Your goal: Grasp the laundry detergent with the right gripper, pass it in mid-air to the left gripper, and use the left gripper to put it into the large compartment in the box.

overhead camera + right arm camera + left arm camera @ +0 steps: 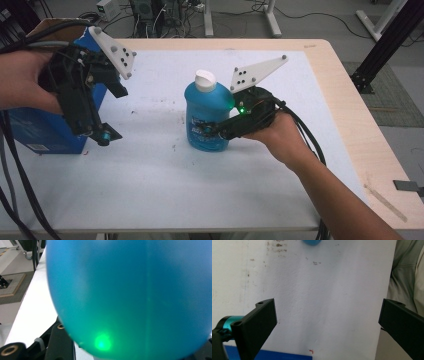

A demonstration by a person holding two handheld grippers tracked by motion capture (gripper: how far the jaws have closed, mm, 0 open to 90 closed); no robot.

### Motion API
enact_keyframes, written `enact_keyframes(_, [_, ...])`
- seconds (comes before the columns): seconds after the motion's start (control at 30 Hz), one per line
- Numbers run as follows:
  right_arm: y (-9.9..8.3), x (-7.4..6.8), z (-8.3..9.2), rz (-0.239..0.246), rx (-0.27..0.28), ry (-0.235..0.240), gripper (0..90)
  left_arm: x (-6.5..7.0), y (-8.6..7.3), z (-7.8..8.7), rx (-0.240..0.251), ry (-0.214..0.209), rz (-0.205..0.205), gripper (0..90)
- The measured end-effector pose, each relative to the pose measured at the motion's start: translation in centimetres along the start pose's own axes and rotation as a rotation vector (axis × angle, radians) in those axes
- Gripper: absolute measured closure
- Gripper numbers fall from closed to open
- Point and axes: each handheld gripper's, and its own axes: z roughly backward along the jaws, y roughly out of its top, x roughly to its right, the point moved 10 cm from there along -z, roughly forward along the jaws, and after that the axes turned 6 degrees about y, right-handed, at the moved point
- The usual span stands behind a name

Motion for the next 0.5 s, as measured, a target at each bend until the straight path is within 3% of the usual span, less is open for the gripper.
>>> enact_keyframes(0.2, [0.7,-1.1,0.2,0.025,-0.038,0.039,45.3,0.0,0.4,0.4,0.016,-0.001,0.001,1.7])
enact_keyframes(0.5, [2.4,-2.0,1.2,0.069,-0.081,0.058,45.3,0.1,1.6,1.1,0.034,-0.008,-0.011,1.7])
